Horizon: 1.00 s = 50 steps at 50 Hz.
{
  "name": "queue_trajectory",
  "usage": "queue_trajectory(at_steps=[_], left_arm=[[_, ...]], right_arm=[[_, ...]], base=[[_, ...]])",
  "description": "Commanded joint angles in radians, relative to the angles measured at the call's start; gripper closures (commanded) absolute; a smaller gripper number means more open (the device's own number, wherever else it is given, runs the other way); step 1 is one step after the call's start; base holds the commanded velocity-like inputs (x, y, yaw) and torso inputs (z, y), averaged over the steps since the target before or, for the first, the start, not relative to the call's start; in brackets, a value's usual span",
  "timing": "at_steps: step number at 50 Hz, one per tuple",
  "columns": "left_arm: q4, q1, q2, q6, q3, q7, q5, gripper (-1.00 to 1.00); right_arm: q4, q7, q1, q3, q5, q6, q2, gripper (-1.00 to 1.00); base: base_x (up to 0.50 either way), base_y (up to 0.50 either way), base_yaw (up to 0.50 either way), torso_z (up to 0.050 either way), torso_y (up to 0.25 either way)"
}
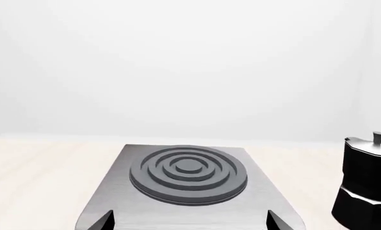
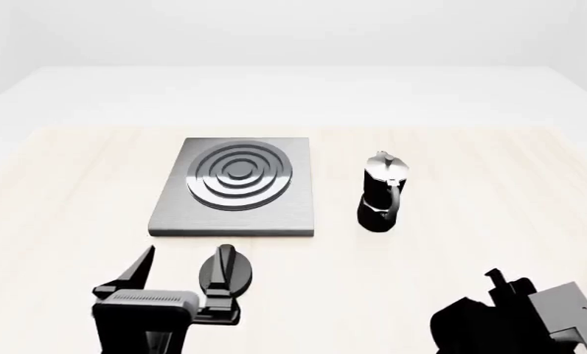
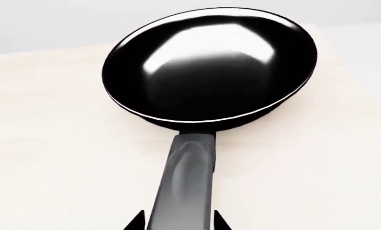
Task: Put the frying pan on the stove.
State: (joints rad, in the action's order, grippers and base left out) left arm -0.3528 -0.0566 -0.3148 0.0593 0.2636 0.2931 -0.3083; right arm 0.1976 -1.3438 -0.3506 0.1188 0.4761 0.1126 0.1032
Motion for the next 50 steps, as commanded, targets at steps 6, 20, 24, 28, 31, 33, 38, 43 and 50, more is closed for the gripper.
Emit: queue_trajectory(at_steps=[6, 20, 24, 28, 31, 33, 38, 43, 50], left_arm=[[0.033, 0.025, 0.009, 0.010, 0.025, 0.012, 0.027, -1.00], [0.085, 0.040, 0.014, -0.003, 0.030, 0.011, 0.029, -1.00], [0.071, 0.038, 0.010, 0.004, 0.031, 0.016, 0.028, -1.00], [0.058, 0.037, 0.008, 0.008, 0.032, 0.019, 0.028, -1.00], [0.059, 0.038, 0.007, 0.007, 0.033, 0.020, 0.028, -1.00], [0.058, 0.038, 0.007, 0.007, 0.034, 0.021, 0.027, -1.00], [0.054, 0.037, 0.005, 0.009, 0.036, 0.025, 0.029, -1.00], [0.041, 0.034, 0.003, 0.013, 0.040, 0.030, 0.031, -1.00], [0.055, 0.038, 0.005, 0.007, 0.044, 0.030, 0.033, -1.00]], right_arm=[[-0.131, 0.004, 0.025, -0.055, -0.016, 0.048, 0.026, 1.00], [-0.192, -0.001, 0.041, -0.076, -0.015, 0.065, 0.034, 1.00], [-0.226, -0.006, 0.048, -0.086, -0.016, 0.080, 0.038, 1.00], [-0.275, -0.013, 0.057, -0.097, -0.014, 0.100, 0.043, 1.00], [-0.308, -0.013, 0.062, -0.112, -0.014, 0.115, 0.047, 1.00], [-0.314, -0.012, 0.062, -0.115, -0.013, 0.117, 0.048, 1.00], [-0.364, -0.014, 0.067, -0.135, -0.010, 0.142, 0.053, 1.00], [-0.397, -0.013, 0.072, -0.153, -0.010, 0.156, 0.057, 1.00], [-0.418, -0.008, 0.077, -0.168, -0.011, 0.161, 0.064, 1.00]], base=[[0.00, 0.00, 0.00, 0.000, 0.000], [0.00, 0.00, 0.00, 0.000, 0.001], [0.00, 0.00, 0.00, 0.000, 0.000], [0.00, 0.00, 0.00, 0.000, 0.003], [0.00, 0.00, 0.00, 0.000, 0.000], [0.00, 0.00, 0.00, 0.000, 0.000], [0.00, 0.00, 0.00, 0.000, 0.002], [0.00, 0.00, 0.00, 0.000, 0.000], [0.00, 0.00, 0.00, 0.000, 0.001]])
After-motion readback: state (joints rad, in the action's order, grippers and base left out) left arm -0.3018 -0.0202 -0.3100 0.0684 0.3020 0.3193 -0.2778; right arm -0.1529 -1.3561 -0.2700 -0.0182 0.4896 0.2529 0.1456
